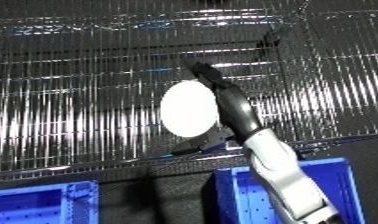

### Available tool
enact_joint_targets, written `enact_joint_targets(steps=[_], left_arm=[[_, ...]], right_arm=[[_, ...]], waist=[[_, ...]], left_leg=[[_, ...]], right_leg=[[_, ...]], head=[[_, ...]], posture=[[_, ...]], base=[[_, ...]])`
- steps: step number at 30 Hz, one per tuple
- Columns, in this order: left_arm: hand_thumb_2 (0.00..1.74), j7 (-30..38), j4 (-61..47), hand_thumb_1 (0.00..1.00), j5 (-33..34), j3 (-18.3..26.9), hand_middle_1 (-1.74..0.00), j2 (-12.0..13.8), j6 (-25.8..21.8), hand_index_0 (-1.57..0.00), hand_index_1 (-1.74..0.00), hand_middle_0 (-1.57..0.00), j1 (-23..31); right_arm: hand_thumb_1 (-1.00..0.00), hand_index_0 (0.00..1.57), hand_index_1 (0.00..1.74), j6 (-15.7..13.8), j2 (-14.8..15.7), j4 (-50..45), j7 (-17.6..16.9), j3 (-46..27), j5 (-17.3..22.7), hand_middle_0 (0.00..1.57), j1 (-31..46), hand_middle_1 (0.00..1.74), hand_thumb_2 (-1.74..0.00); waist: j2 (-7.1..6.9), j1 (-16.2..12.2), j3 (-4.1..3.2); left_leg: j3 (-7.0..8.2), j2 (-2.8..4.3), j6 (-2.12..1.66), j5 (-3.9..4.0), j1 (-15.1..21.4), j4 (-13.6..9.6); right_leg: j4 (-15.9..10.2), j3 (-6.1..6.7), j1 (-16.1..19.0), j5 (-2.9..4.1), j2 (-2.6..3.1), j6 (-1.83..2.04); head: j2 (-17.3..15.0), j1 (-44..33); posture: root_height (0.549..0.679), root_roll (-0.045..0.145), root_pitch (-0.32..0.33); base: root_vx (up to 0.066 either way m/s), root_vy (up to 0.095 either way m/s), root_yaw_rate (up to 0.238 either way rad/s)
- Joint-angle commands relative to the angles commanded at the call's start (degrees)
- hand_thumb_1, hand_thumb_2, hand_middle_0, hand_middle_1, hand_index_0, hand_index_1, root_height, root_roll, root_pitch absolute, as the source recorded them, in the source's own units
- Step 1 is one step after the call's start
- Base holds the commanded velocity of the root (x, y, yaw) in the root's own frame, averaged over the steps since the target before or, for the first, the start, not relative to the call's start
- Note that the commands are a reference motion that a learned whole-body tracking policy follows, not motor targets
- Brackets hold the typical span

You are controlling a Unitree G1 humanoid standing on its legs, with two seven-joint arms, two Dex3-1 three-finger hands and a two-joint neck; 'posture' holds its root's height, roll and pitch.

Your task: Pick up the object and place it into the box

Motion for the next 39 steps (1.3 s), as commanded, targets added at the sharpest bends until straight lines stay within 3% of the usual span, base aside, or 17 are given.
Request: enact_joint_targets(steps=[7,16,24,29,36,39], left_arm=[[0.00,0.26,-0.11,0.00,0.39,0.19,0.00,-0.29,0.10,0.00,0.00,0.00,0.13],[0.00,0.49,1.23,0.00,-0.06,1.24,0.00,-0.59,-0.59,0.00,0.00,0.00,0.78],[0.00,0.77,1.71,0.00,-0.27,4.05,0.00,-0.98,-0.86,0.00,0.00,0.00,1.69],[0.00,1.14,1.02,0.00,-1.00,6.35,0.00,-1.53,-1.29,0.00,0.00,0.00,2.99],[0.00,1.10,1.05,0.00,-1.33,9.97,0.00,-1.66,-1.40,0.00,0.00,0.00,4.63],[0.00,0.94,1.18,0.00,-1.45,11.04,0.00,-1.58,-1.69,0.00,0.00,0.00,5.32]], right_arm=[[-0.75,1.18,1.30,0.78,0.07,-0.28,-0.35,0.25,-0.59,1.18,0.95,1.30,-1.30],[-0.75,1.18,1.30,-2.28,-1.77,-4.43,-2.69,-2.37,-2.94,1.18,4.70,1.30,-1.30],[-0.75,1.18,1.30,-3.65,-5.21,-16.58,-5.80,-7.49,-8.11,1.18,10.82,1.30,-1.30],[-0.75,1.18,1.30,-4.95,-8.79,-24.99,-8.94,-13.16,-11.83,1.18,18.75,1.30,-1.30],[-0.75,1.18,1.30,-8.42,-12.30,-30.88,-15.06,-23.20,-16.71,1.18,31.07,1.30,-1.30],[-0.75,1.18,1.30,-9.92,-12.86,-30.92,-17.19,-26.95,-14.69,1.18,35.92,1.30,-1.30]], waist=[[-0.13,-0.11,0.00],[-0.87,-1.50,0.00],[-2.28,-3.71,0.00],[-3.24,-5.62,0.00],[-4.37,-8.16,0.00],[-4.69,-9.09,0.00]], left_leg=[[0.05,0.08,-0.12,0.66,1.11,-1.35],[0.31,0.94,-0.40,1.40,3.23,-3.69],[0.86,1.96,-0.58,1.56,5.09,-5.06],[1.23,2.72,-0.55,1.44,6.41,-5.83],[2.16,3.34,-0.36,0.91,8.12,-6.21],[2.46,3.52,-0.27,0.64,8.64,-6.23]], right_leg=[[-1.17,-0.24,1.16,0.20,0.13,-0.28],[-3.66,-0.03,3.12,0.74,0.80,-0.41],[-5.57,0.66,4.72,1.10,1.78,-0.34],[-6.45,1.53,5.70,1.22,2.32,-0.29],[-7.59,2.31,7.27,1.63,2.87,0.13],[-8.00,2.64,7.73,1.80,3.23,0.25]], head=[[-0.07,-0.17],[1.02,-2.53],[1.84,-6.21],[2.24,-10.41],[3.07,-15.05],[2.29,-15.25]], posture=[[0.618,0.061,0.118],[0.624,0.064,0.114],[0.629,0.063,0.110],[0.631,0.060,0.105],[0.634,0.056,0.096],[0.635,0.054,0.093]], base=[[-0.019,-0.011,0.001],[-0.031,-0.012,-0.070],[-0.038,-0.008,-0.122],[-0.036,0.025,-0.166],[-0.021,0.007,-0.107],[-0.015,0.003,-0.091]])
